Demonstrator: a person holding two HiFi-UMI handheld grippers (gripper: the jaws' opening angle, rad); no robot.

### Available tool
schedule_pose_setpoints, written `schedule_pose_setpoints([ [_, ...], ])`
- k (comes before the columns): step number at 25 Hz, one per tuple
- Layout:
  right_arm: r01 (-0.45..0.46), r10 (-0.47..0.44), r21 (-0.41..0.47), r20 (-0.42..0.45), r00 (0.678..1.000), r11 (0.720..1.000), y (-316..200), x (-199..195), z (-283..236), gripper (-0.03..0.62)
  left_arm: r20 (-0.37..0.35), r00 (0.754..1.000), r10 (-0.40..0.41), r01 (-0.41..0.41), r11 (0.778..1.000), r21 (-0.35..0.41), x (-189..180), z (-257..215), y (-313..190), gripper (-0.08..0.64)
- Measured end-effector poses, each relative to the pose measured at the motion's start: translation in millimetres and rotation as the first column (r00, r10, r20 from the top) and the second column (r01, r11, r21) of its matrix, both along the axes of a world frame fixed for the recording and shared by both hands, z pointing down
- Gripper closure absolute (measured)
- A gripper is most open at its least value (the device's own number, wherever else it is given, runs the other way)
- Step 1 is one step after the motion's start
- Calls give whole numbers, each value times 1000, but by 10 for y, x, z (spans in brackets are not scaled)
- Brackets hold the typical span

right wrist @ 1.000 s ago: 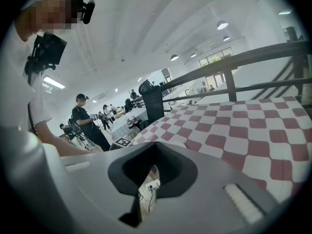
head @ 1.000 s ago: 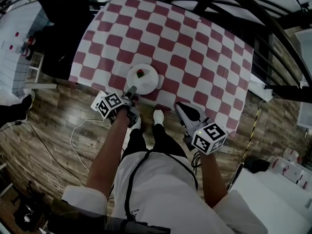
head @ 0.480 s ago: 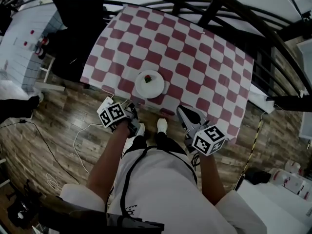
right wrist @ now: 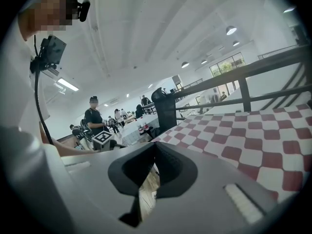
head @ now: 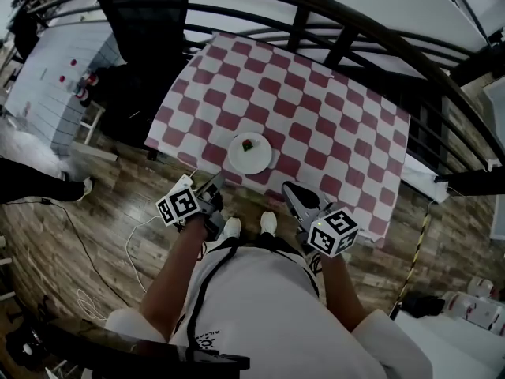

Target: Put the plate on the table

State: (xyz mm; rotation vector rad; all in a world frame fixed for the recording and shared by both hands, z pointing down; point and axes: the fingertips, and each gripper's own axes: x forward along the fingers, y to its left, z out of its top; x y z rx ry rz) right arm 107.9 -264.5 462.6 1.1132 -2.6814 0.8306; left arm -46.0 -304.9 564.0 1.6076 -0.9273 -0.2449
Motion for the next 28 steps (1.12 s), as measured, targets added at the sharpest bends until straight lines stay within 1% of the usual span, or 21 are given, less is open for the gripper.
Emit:
schedule_pose_setpoints([
  [5,8,-8,14,7,1000,1000,28,-24,-77,583,-13,1000,-8,9,997,81,-54,-409,47,552],
  [10,24,-24,37,3,1000,999,72,-22,-161,584,11,1000,6,-7,986,167,-63,-776,150,552],
  [14,18,-19,48,3,1000,999,33,5,-178,584,24,1000,10,-15,977,214,-60,-922,171,552],
  [18,20,-20,48,-3,1000,999,52,12,-185,584,25,999,21,-26,972,233,-48,-923,204,554],
  [22,22,-21,59,-15,1000,998,-22,27,-210,584,53,998,16,-29,969,245,-76,-893,99,554],
  [28,20,-19,70,-21,1000,997,-60,40,-232,584,32,999,-13,6,974,228,-104,-844,65,554],
])
